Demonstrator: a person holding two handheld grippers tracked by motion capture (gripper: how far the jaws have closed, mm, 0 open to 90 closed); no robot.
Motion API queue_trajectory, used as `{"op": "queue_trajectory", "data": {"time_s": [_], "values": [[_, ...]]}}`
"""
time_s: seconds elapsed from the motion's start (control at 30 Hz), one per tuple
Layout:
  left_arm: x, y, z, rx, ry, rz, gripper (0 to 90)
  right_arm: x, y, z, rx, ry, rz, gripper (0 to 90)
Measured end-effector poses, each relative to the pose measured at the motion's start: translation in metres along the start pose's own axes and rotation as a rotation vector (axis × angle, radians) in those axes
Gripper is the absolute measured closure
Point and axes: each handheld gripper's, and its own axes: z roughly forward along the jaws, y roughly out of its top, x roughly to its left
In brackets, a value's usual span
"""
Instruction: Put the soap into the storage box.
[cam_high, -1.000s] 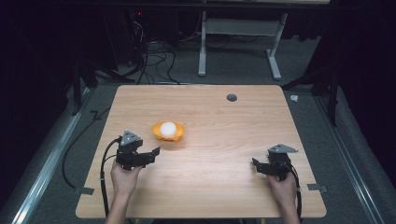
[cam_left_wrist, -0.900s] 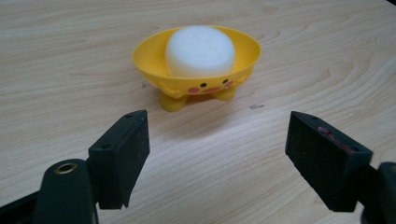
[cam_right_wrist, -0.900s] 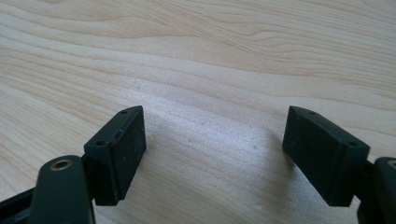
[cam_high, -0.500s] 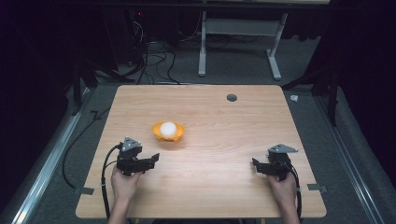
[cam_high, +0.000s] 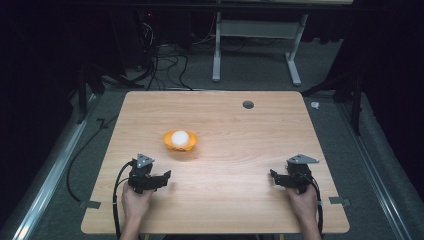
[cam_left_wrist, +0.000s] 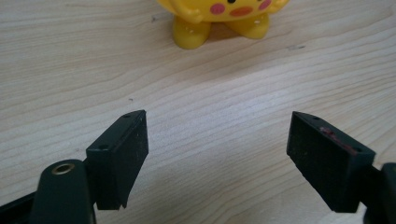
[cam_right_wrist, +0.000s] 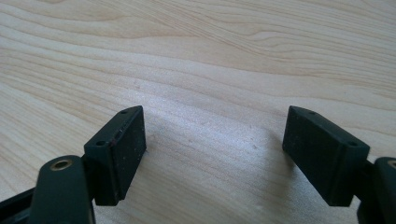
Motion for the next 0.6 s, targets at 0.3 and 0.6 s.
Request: {"op": "queue_trajectory", "data": {"time_s": [0.3,0.6], "values": [[-0.010,-0.006,0.019,0.050,0.083,0.075,18.9,0.000,0.000,0.000,0.000,0.000,0.000,22.3],[-0.007,-0.013,0.021,-0.005,0.057,0.034,16.6,0.000,0.000,0.000,0.000,-0.001,0.000,22.3]]}}
